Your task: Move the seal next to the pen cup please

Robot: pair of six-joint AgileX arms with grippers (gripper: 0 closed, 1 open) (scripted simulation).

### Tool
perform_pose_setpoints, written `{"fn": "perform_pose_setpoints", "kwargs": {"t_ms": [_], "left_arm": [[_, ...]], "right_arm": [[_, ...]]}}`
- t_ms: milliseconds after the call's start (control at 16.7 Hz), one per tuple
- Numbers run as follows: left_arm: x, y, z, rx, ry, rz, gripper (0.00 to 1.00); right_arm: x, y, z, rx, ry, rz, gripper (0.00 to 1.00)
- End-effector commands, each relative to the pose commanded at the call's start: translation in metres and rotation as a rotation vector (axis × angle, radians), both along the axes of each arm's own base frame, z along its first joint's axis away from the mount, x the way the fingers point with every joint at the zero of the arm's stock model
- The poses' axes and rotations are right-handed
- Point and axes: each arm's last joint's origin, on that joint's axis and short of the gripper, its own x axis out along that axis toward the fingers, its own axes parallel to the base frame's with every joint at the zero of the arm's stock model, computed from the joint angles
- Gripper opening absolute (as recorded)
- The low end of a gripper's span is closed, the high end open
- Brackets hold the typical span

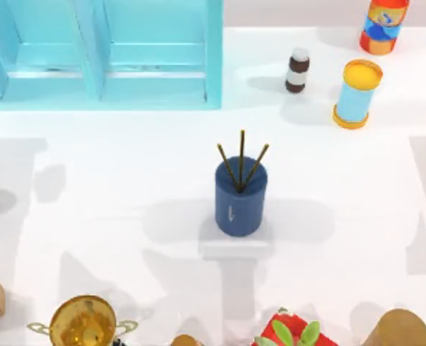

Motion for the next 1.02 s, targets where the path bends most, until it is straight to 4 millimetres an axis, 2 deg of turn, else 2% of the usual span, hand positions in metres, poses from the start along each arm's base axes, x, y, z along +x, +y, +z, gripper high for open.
{"fn": "perform_pose_setpoints", "kwargs": {"t_ms": [300,540,780,1020], "left_arm": [[0.082,0.025,-0.008,-0.026,0.380,0.002,1.00],[0.132,0.045,-0.028,-0.053,0.577,-0.002,1.00],[0.155,0.056,-0.039,-0.069,0.662,-0.004,1.00],[0.157,0.057,-0.040,-0.070,0.668,-0.005,1.00]], "right_arm": [[0.000,0.000,0.000,0.000,0.000,0.000,1.00],[0.000,0.000,0.000,0.000,0.000,0.000,1.00],[0.000,0.000,0.000,0.000,0.000,0.000,1.00],[0.000,0.000,0.000,0.000,0.000,0.000,1.00]]}}
